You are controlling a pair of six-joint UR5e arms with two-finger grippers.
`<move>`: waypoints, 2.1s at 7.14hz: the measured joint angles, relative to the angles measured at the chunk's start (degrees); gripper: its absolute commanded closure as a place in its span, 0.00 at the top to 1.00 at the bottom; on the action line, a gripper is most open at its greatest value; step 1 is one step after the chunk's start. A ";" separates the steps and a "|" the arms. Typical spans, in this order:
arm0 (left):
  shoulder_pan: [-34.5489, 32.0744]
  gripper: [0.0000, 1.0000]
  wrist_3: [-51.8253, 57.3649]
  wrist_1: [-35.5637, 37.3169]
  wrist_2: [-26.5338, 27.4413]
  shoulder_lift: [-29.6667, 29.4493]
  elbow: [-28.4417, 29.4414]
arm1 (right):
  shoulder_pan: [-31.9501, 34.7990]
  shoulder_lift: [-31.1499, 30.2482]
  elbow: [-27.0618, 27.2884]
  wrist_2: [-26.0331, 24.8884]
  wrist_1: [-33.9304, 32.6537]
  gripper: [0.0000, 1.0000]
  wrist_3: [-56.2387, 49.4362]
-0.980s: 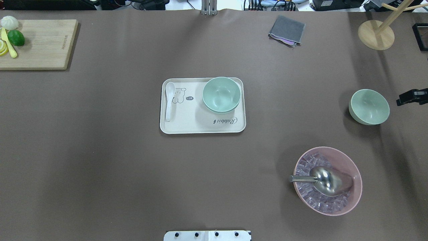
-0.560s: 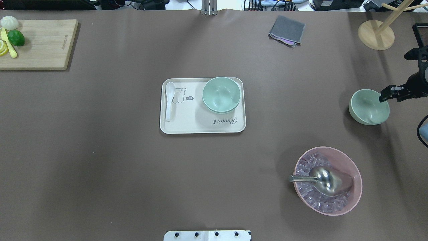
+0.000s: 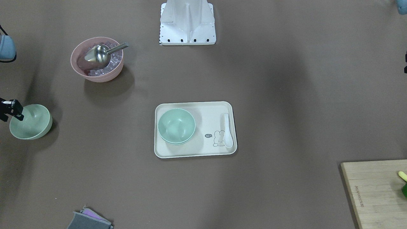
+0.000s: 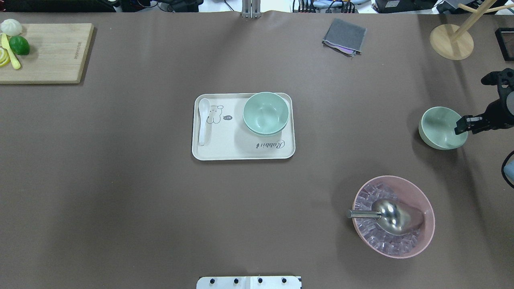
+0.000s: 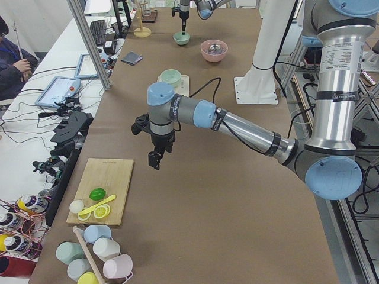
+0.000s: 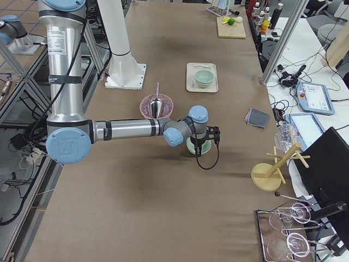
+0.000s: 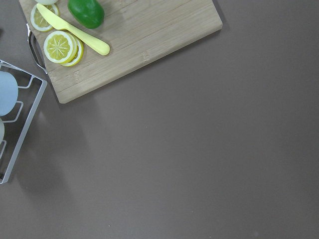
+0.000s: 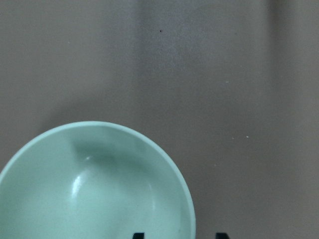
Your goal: Stack green bowls together
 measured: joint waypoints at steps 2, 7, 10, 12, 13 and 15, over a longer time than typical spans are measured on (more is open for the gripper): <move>0.00 0.98 0.00 -0.01 0.08 -0.05 0.05 | -0.05 -0.41 0.01 -0.02 0.28 0.27 -0.01; 0.03 0.98 -0.02 -0.10 0.10 -0.06 0.20 | -0.06 -0.45 0.00 -0.12 0.27 0.23 -0.01; 0.03 0.98 0.00 -0.10 0.10 0.01 0.26 | -0.09 -0.33 0.17 0.15 0.27 0.00 -0.01; 0.03 0.98 -0.02 -0.10 0.00 0.00 0.24 | -0.10 0.16 0.38 0.40 0.27 0.00 -0.23; 0.02 0.98 -0.06 -0.09 -0.14 -0.01 0.23 | -0.12 0.67 0.84 0.76 0.06 0.00 -0.30; -0.05 0.98 -0.12 0.01 -0.31 0.28 1.26 | 0.10 2.28 4.47 2.70 -3.93 0.00 -0.02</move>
